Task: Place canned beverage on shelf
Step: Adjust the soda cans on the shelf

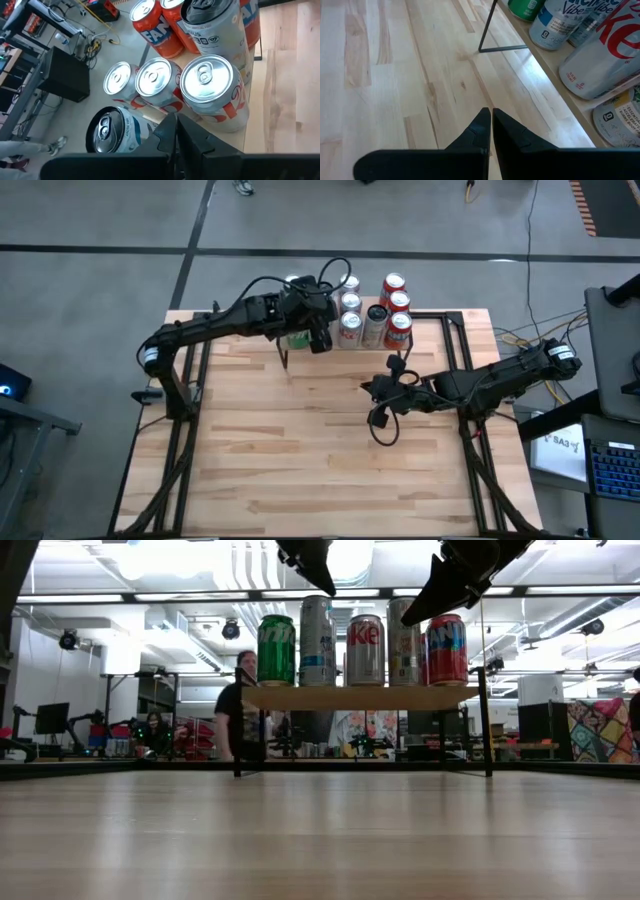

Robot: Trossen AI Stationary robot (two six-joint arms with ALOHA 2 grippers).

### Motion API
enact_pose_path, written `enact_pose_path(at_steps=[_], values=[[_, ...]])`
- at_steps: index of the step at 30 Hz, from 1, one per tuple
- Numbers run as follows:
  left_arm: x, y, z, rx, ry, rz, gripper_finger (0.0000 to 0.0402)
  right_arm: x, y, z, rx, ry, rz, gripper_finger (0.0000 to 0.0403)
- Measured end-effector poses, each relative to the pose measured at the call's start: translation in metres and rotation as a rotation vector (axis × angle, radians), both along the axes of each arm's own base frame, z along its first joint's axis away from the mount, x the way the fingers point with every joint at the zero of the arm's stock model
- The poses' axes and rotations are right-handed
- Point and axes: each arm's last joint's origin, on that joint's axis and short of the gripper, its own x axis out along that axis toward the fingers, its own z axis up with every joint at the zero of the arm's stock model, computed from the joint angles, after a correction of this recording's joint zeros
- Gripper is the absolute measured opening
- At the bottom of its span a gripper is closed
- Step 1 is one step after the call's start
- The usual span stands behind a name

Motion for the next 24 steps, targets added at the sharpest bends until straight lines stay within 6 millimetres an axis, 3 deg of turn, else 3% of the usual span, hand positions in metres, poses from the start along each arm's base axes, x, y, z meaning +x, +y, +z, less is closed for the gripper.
enact_pose_path(at_steps=[24], values=[[-0.0024, -0.0016, -0.0047, 0.005, 0.069, -0.027, 0.0000, -0.0001, 0.0000, -0.0002, 0.000, 0.001, 0.000, 0.0009]])
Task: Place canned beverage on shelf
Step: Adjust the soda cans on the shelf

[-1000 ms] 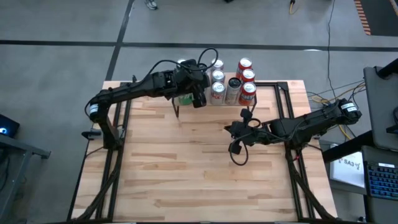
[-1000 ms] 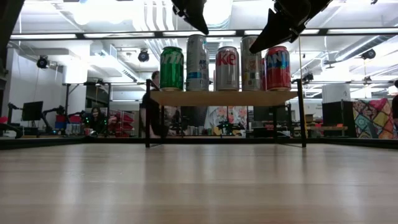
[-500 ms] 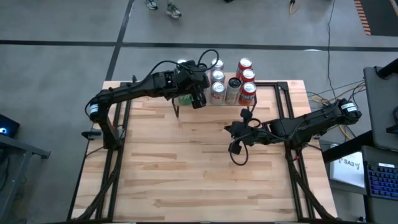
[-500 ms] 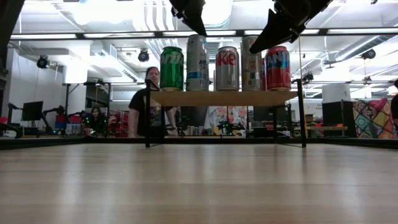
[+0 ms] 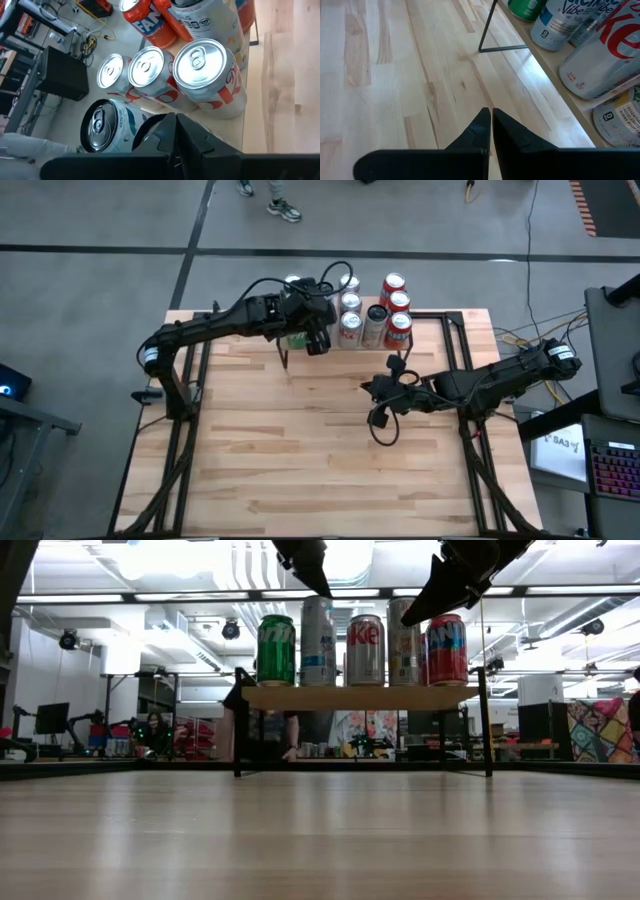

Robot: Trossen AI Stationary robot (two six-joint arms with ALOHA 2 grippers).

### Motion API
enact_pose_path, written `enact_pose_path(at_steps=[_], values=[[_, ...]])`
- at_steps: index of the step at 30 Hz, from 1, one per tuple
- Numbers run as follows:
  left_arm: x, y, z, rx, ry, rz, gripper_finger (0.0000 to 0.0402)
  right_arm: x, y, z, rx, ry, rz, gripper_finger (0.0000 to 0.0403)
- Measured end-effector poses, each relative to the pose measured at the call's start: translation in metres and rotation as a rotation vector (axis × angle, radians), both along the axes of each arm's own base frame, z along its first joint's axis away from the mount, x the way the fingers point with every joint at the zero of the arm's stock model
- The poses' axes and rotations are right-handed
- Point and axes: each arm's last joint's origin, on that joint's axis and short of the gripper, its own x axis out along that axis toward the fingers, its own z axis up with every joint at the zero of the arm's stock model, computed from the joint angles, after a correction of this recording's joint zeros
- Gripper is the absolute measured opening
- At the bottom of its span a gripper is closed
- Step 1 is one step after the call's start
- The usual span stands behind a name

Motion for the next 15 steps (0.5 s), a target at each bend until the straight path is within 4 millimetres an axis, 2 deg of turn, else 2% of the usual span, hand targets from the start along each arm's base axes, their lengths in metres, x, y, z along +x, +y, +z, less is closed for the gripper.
enact_pose_path(at_steps=[15], values=[[-0.0002, -0.0016, 0.0011, 0.025, 0.039, -0.101, 0.0000, 0.0000, 0.0000, 0.0000, -0.001, 0.000, 0.000, 0.0009]])
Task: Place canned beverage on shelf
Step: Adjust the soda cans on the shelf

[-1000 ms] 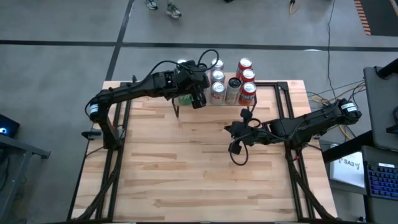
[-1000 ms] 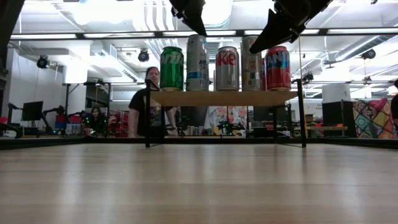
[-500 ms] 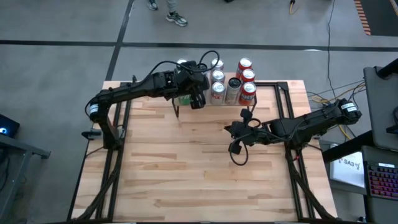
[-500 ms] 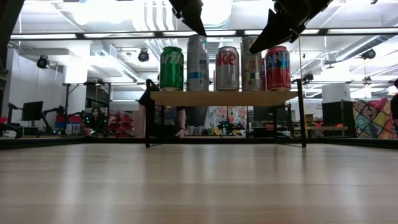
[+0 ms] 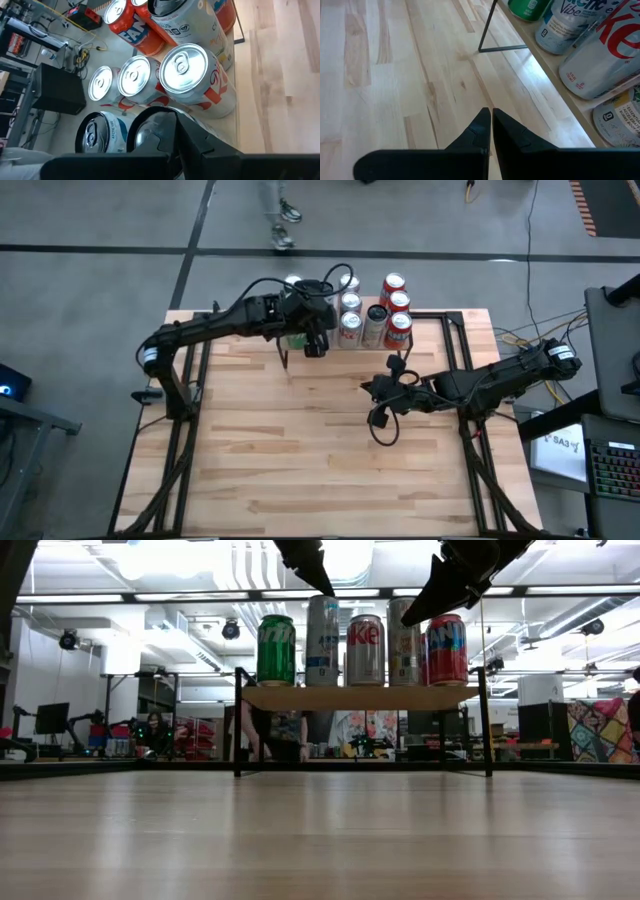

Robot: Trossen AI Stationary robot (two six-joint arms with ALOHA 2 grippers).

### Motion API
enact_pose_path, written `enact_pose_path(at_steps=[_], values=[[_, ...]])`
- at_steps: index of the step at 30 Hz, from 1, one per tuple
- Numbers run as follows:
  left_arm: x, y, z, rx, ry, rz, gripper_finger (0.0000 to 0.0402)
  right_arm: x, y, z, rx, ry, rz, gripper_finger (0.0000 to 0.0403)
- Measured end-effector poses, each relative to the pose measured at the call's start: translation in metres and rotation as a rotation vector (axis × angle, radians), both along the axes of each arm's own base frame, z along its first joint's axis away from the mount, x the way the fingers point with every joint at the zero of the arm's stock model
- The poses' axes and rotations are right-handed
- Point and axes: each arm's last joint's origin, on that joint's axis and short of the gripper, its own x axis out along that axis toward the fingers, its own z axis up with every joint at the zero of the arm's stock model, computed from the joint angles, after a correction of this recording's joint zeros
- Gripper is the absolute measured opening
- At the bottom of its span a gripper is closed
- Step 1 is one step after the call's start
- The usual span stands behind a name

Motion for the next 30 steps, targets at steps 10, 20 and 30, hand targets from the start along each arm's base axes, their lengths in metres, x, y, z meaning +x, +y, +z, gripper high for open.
enact_pose_path(at_steps=[10, 20, 30], values=[[-0.007, -0.001, 0.008, 0.013, -0.009, -0.006, 0.0000, 0.000, 0.000, 0.000, 0.000, 0.000, -0.001, 0.0009], [-0.010, -0.001, 0.008, -0.019, -0.017, 0.022, 0.0000, 0.000, 0.000, 0.000, 0.000, 0.000, 0.000, 0.0009], [-0.046, -0.023, 0.040, -0.118, -0.204, 0.081, 0.0000, 0.000, 0.001, 0.000, -0.005, -0.001, 0.008, 0.0009]])
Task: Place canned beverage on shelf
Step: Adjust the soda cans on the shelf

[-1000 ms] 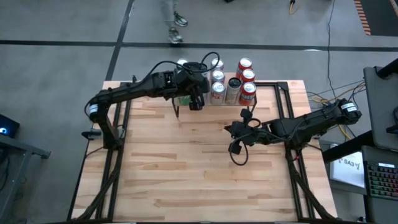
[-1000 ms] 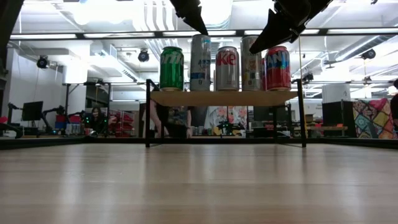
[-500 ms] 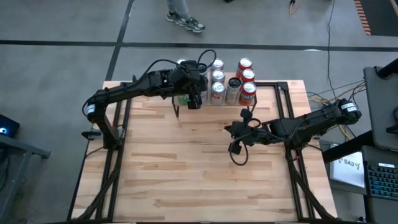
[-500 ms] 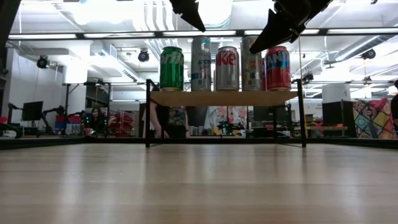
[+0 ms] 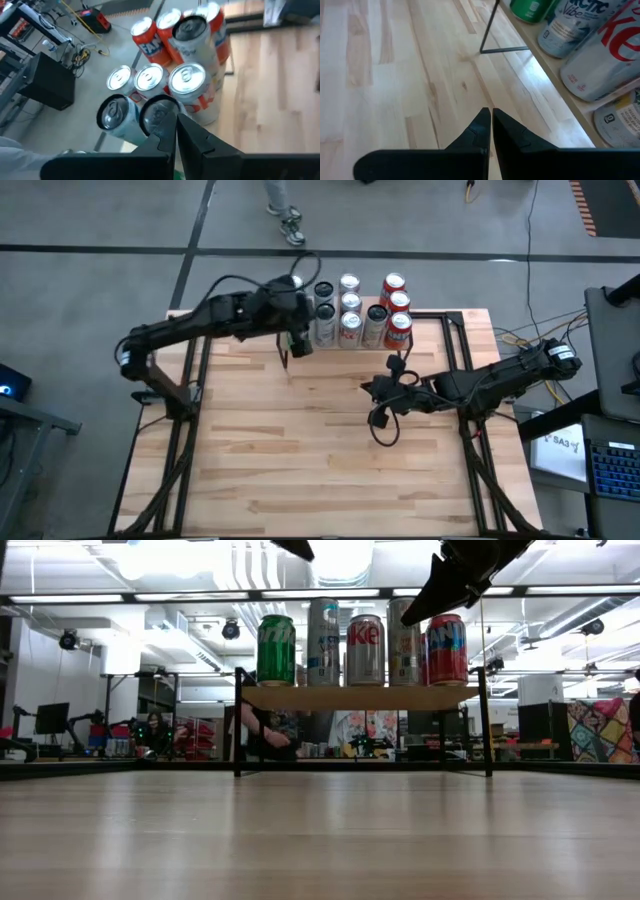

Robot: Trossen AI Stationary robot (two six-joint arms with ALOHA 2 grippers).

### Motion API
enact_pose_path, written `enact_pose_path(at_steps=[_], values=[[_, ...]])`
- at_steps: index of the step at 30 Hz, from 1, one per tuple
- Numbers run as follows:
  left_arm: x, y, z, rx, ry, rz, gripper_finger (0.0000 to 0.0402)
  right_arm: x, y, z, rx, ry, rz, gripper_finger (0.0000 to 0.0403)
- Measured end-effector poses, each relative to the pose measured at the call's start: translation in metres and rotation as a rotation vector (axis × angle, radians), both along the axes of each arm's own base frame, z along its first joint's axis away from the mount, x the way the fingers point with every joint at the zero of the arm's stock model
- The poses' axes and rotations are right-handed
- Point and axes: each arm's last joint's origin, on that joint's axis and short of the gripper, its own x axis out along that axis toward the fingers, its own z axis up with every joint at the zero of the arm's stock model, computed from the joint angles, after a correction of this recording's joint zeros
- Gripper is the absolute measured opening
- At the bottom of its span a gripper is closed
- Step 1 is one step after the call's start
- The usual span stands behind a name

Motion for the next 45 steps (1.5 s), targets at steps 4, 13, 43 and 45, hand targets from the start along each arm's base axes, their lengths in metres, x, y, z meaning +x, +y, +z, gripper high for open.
enact_pose_path(at_steps=[4, 13, 43, 45], values=[[-0.020, -0.018, -0.002, -0.052, -0.114, -0.036, 0.0000, -0.001, 0.007, 0.001, 0.001, -0.012, 0.028, 0.0009], [-0.059, -0.058, -0.045, -0.077, -0.323, -0.172, 0.0000, 0.003, 0.016, 0.009, -0.042, -0.087, 0.092, 0.0009], [-0.005, -0.027, -0.133, 0.032, -0.570, -0.027, 0.0000, 0.008, 0.017, 0.023, -0.075, -0.150, 0.119, 0.0009], [-0.004, -0.023, -0.134, 0.035, -0.564, -0.013, 0.0000, 0.008, 0.017, 0.023, -0.077, -0.150, 0.120, 0.0009]])
